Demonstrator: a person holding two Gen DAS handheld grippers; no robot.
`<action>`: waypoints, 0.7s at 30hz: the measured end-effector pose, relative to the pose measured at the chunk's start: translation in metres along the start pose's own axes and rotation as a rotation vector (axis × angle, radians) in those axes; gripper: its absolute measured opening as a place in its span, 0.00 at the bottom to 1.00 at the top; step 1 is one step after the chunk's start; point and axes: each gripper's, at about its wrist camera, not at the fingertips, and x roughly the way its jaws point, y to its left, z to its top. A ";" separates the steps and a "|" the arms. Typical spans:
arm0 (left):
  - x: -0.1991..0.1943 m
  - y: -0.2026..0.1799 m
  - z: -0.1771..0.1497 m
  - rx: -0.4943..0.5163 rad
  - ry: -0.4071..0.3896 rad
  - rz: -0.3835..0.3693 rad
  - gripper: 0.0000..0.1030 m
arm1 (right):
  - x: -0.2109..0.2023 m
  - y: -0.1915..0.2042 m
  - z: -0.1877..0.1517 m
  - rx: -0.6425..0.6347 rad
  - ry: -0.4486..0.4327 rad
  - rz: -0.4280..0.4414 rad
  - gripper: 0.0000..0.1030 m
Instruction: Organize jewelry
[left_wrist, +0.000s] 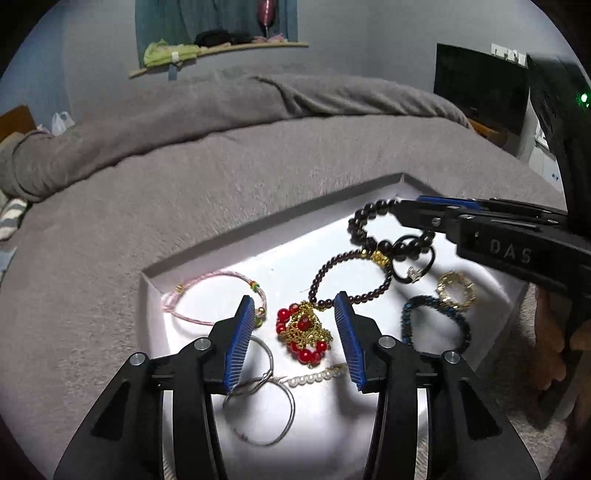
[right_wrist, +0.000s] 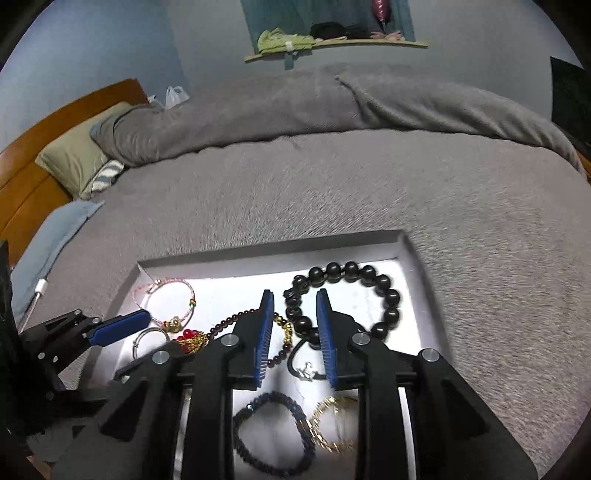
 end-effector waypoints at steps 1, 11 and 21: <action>-0.007 0.000 0.000 -0.007 -0.010 0.000 0.46 | -0.006 -0.002 -0.001 0.008 -0.003 0.004 0.23; -0.079 -0.010 -0.047 -0.120 -0.044 0.012 0.49 | -0.085 -0.010 -0.053 0.025 -0.011 0.006 0.24; -0.103 -0.018 -0.095 -0.205 -0.072 0.110 0.79 | -0.116 -0.004 -0.109 -0.064 -0.007 -0.055 0.55</action>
